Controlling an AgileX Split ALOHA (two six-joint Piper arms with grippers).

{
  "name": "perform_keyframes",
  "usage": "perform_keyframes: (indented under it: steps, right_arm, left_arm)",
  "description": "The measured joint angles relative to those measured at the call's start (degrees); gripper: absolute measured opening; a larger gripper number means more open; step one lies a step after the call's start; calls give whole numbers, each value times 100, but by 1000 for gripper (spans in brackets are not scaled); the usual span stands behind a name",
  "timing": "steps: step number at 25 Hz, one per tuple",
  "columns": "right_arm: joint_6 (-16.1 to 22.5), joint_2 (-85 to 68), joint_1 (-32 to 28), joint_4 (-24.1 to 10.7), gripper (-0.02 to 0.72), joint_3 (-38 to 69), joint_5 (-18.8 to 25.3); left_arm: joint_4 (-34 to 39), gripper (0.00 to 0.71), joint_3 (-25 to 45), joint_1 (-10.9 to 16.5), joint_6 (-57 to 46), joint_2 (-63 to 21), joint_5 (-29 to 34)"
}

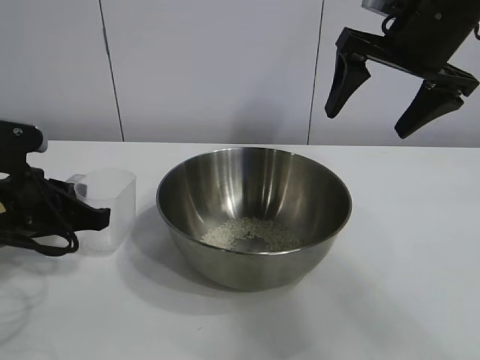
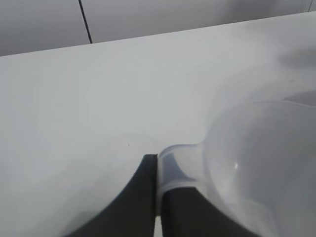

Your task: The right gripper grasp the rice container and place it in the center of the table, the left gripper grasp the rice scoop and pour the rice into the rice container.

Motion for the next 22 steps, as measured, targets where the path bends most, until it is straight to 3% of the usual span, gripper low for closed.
perform_keyframes:
  steps: [6,8,14,22]
  right_arm:
    - [0,0,0,-1,694,0,18]
    - [0,0,0,-1,694,0,37]
    - [0,0,0,-1,694,0,54]
    - [0,0,0,-1,694,0,84]
  left_arm:
    - [0,27,-25,0,-6,95,-20]
    - [0,92,-27,0,-6,95,-29]
    - [133,423,77,0,-13,95,-73]
    - [133,549,814,0,106,-51,-89]
